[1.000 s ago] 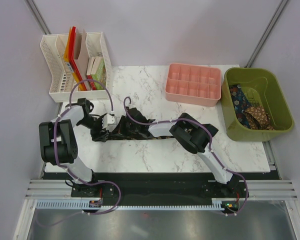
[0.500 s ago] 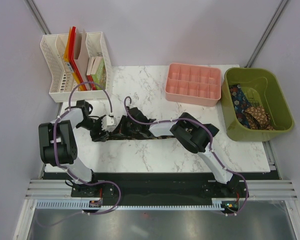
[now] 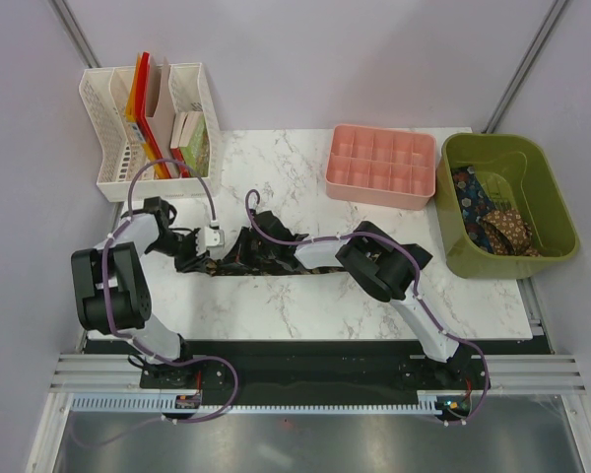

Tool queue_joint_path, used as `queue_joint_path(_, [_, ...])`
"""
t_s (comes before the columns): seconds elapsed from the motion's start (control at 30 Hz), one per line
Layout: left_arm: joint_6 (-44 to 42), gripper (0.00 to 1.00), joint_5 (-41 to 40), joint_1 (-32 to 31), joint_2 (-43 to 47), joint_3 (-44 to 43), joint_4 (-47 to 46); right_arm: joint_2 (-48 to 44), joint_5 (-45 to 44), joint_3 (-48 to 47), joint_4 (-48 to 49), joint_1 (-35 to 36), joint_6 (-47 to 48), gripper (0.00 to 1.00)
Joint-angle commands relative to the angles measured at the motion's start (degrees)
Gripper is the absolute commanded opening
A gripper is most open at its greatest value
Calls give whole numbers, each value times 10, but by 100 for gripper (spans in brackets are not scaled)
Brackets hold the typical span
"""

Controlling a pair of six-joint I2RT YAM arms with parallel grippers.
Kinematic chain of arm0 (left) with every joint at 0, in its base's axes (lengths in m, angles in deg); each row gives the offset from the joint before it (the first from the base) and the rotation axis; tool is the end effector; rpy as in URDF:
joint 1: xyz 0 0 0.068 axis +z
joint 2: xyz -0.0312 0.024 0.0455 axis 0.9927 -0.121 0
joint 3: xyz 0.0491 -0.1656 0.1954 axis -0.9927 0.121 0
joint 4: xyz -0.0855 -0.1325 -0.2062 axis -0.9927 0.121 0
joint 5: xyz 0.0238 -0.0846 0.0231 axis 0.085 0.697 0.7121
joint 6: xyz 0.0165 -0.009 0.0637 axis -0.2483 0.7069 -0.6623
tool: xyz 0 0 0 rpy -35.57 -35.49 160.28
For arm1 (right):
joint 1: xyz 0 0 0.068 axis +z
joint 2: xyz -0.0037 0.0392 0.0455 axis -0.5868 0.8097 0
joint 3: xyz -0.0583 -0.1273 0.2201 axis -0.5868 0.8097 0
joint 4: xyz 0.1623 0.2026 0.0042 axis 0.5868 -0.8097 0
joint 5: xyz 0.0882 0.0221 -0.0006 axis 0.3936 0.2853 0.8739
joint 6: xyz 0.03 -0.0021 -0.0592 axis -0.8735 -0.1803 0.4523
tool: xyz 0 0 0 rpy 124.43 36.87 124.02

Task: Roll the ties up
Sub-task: Roll the tie at the center of the board.

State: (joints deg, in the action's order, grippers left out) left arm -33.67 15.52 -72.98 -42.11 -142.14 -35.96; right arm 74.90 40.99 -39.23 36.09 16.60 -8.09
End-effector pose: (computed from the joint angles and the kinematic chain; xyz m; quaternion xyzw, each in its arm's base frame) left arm 0.2653 0.0166 0.1438 0.6218 0.7233 -0.1817 0.2389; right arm 0.2994 0.4194 0.0867 0.0236 0.8518 0.5080 0.1259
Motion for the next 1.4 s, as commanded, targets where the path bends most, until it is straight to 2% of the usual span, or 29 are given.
queue_joint_path(0.0, [-10,38,51,-12,26,-25,35,-6,-17,17,-42,-5,18,0])
queue_joint_path(0.2, [21,40,56,-57,26,-25,42,-4,-18,17,-36,-5,12,0])
queue_joint_path(0.43, [59,47,29,-89,5,-16,13,-8,-14,21,-29,-5,4,0])
queue_joint_path(0.57, [69,47,-8,-93,-4,-1,-8,-11,-7,23,-22,-5,-1,0])
queue_joint_path(0.63, [73,43,-17,-94,-10,5,-18,-14,3,26,-12,-7,-4,0])
queue_joint_path(0.77, [78,36,-42,-94,-22,8,-22,-22,21,23,4,-7,-5,11])
queue_joint_path(0.83, [83,33,-52,-113,-27,13,-29,-29,33,18,6,-9,-3,18])
queue_joint_path(0.9, [86,31,-59,-115,-31,14,-29,-36,40,10,1,-13,-2,21])
queue_joint_path(1.17, [90,29,-67,-115,-46,11,-31,-74,64,21,-25,-31,14,29])
queue_joint_path(1.37, [92,30,-68,-115,-48,9,-31,-70,60,25,-4,-24,0,41])
